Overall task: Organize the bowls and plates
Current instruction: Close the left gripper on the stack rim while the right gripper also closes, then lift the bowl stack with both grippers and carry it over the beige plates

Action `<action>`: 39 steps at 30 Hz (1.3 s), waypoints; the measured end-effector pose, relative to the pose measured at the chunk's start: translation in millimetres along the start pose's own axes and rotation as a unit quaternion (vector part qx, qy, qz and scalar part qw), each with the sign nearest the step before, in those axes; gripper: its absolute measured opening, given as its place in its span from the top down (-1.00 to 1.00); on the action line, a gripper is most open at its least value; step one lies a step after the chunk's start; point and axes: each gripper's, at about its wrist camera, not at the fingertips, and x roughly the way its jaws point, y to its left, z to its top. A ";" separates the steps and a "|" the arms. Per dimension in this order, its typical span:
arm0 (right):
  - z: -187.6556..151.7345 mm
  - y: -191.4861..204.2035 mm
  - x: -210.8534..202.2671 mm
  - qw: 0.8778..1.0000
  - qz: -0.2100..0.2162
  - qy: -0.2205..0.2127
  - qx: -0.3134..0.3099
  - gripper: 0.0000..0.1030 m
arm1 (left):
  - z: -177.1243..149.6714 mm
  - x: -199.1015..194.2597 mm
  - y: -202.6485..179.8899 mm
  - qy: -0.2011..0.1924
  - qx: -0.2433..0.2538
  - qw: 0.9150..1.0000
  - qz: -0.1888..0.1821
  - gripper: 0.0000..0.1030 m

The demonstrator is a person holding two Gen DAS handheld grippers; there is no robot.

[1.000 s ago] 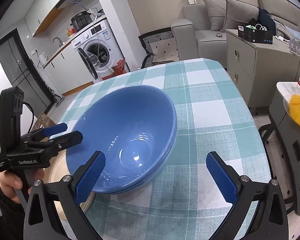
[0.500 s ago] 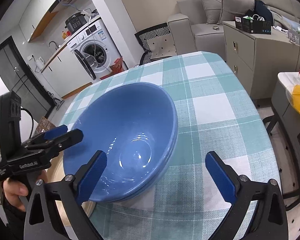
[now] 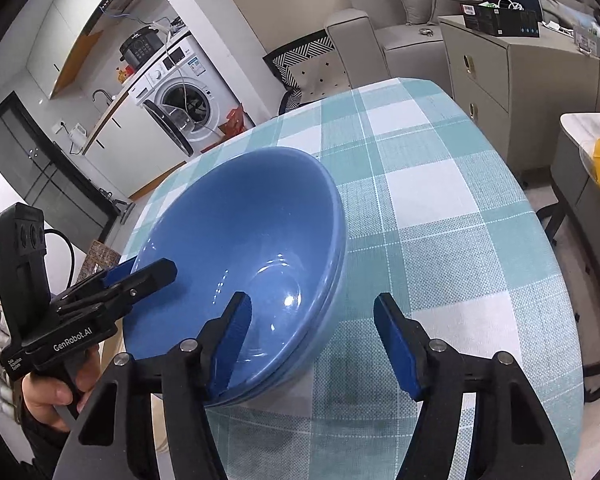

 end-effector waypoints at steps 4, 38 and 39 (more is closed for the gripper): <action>0.8 0.6 0.9 1.000 0.005 0.001 0.000 -0.14 | -0.7 2.2 -0.3 0.006 -0.006 1.000 -0.013 0.10; -3.6 12.2 -3.6 0.999 -0.016 -0.008 -0.032 0.14 | -4.1 5.3 -19.2 0.011 0.018 1.000 -0.013 0.46; -3.8 12.7 -4.1 0.999 -0.016 -0.008 -0.033 0.14 | -3.8 4.9 -19.5 0.010 0.019 1.000 -0.012 0.46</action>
